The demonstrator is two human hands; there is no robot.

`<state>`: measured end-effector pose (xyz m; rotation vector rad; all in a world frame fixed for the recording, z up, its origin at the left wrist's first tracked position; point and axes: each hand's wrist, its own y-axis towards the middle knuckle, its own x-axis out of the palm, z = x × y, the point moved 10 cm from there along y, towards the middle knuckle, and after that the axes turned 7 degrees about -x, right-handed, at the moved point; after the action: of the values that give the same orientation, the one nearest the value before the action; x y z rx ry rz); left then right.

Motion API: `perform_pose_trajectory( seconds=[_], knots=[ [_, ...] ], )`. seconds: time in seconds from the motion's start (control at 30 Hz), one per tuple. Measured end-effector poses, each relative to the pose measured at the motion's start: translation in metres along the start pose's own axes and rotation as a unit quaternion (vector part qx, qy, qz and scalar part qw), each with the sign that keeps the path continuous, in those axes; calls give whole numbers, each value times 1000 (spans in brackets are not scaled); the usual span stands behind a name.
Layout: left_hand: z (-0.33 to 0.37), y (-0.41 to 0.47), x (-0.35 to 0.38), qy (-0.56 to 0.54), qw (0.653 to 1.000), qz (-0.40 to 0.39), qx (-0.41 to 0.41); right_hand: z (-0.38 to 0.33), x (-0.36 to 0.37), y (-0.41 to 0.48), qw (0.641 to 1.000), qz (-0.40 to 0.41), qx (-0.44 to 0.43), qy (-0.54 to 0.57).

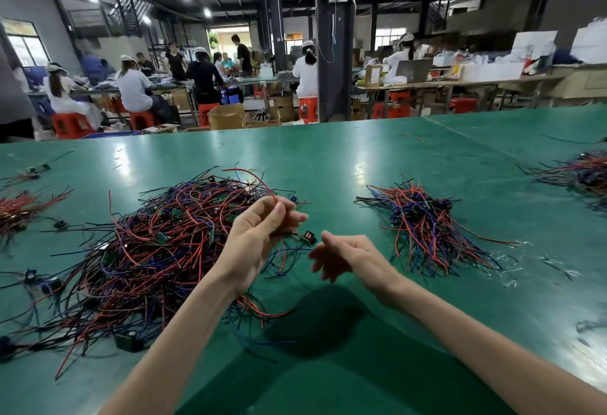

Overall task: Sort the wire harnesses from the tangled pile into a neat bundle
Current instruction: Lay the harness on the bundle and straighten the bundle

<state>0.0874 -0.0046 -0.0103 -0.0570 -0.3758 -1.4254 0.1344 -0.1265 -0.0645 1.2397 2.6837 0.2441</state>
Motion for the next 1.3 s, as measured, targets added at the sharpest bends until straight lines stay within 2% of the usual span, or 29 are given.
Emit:
perform_pose_trajectory(
  seconds=[0.1,0.17,0.27,0.37,0.5,0.63,0.7,0.77,0.83,0.87,0.93,0.97,1.0,1.07,1.13,1.2,1.23,1.3],
  knots=[
    [-9,-3,18,17,999,-48,6,15,26,-9,975,-87,121,163],
    [-12,-5,25,36,997,-66,22,14,27,-11,962,-89,135,221],
    [-11,-5,23,93,994,-46,45,11,15,-7,961,-36,113,251],
    [-10,-3,11,165,984,9,62,12,-8,-2,967,57,80,235],
    [-20,-1,1,150,987,57,25,5,-44,0,961,179,25,208],
    [-32,0,4,119,992,30,-25,-4,-72,-2,956,251,-19,149],
    [-32,-2,11,153,988,-4,-22,-4,-79,-3,953,267,-20,144],
    [-28,-4,18,222,974,-30,17,-2,-84,-5,951,272,-13,147],
    [-17,-9,22,319,943,-27,96,-1,-86,-5,949,275,-3,155],
    [-13,-12,26,392,908,-24,147,0,-86,-5,947,273,6,167],
    [-9,-19,35,556,798,-10,234,3,-81,-3,945,249,29,210],
    [-8,-21,35,603,756,7,254,5,-76,-1,945,227,42,234],
    [-6,-21,32,620,741,28,256,6,-71,0,944,205,55,254],
    [0,-18,22,607,755,76,235,8,-62,1,943,168,75,277],
    [-2,-12,11,556,805,98,181,9,-54,1,949,136,84,272],
    [-15,-5,8,471,873,72,105,10,-45,2,961,110,83,238],
    [-25,-2,11,438,895,47,66,11,-42,2,967,102,79,218],
    [-44,-1,22,412,911,-2,12,12,-36,2,976,93,67,186]
  ],
)
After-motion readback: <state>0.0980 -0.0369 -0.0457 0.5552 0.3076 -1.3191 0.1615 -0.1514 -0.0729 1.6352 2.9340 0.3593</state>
